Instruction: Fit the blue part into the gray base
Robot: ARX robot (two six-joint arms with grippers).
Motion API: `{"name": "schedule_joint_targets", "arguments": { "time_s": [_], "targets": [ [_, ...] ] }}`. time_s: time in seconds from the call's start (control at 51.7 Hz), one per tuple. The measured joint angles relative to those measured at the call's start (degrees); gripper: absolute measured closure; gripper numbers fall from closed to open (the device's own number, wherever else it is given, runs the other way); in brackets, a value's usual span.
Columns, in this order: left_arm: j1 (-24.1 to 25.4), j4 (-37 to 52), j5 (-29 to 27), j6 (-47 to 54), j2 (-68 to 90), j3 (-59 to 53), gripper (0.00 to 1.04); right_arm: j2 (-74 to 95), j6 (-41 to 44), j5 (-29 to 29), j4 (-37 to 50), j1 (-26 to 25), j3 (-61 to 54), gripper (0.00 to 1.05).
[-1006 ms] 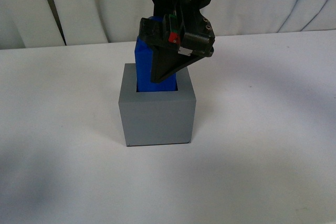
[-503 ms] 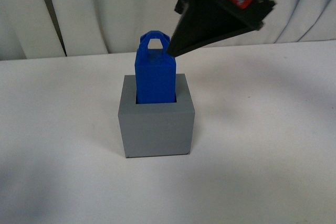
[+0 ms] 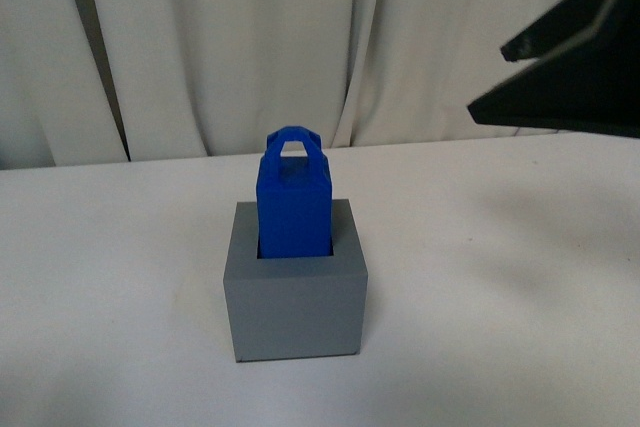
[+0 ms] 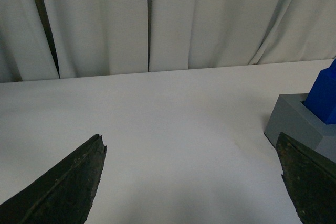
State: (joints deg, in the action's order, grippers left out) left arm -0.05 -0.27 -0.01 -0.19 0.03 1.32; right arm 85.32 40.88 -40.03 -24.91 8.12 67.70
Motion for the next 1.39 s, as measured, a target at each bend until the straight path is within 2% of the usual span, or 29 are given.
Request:
{"name": "schedule_joint_targets", "arguments": {
  "time_s": [0.097,0.213,0.445,0.465,0.484,0.503,0.561,0.581,0.619,0.697,0.774,0.948,1.394],
  "targets": [
    [0.0,0.0,0.0,0.0,0.0,0.0,0.06,-3.7,-3.6,-4.0,4.2,-3.3,-5.5,0.07],
    [0.0,0.0,0.0,0.0,0.0,0.0,0.06,-9.1,-9.1,-6.1,13.6,-8.2,-14.4,0.07],
    [0.0,0.0,0.0,0.0,0.0,0.0,0.06,-10.1,-12.1,-6.5,14.4,-9.6,-16.1,0.07],
    [0.0,0.0,0.0,0.0,0.0,0.0,0.06,-10.4,-12.9,-4.6,15.7,-9.2,-16.7,0.08],
    [0.0,0.0,0.0,0.0,0.0,0.0,0.06,-11.0,-15.4,-0.2,20.2,-8.3,-18.4,0.11],
    [0.0,0.0,0.0,0.0,0.0,0.0,0.06,-12.4,-18.8,9.6,29.0,-7.0,-22.2,0.16],
    [0.0,0.0,0.1,0.0,0.0,0.0,0.06,-15.1,-27.7,27.6,47.1,-5.3,-31.1,0.29],
    [0.0,0.0,0.0,0.0,0.0,0.0,0.06,-15.8,-29.9,31.6,51.2,-5.2,-33.3,0.32],
    [0.0,0.0,0.0,0.0,0.0,0.0,0.06,-17.2,-32.9,36.9,57.6,-5.9,-37.0,0.39],
    [0.0,0.0,0.0,0.0,0.0,0.0,0.06,-21.1,-37.7,40.5,64.6,-8.1,-43.0,0.57],
    [0.0,0.0,0.0,0.0,0.0,0.0,0.06,-24.3,-39.3,40.2,65.8,-8.2,-47.8,0.76],
    [0.0,0.0,0.0,0.0,0.0,0.0,0.06,-28.8,-39.9,40.2,66.1,-8.2,-53.2,1.03],
    [0.0,0.0,0.0,0.0,0.0,0.0,0.06,-43.1,-40.2,40.0,61.3,-8.2,-62.5,1.02]
  ]
}}
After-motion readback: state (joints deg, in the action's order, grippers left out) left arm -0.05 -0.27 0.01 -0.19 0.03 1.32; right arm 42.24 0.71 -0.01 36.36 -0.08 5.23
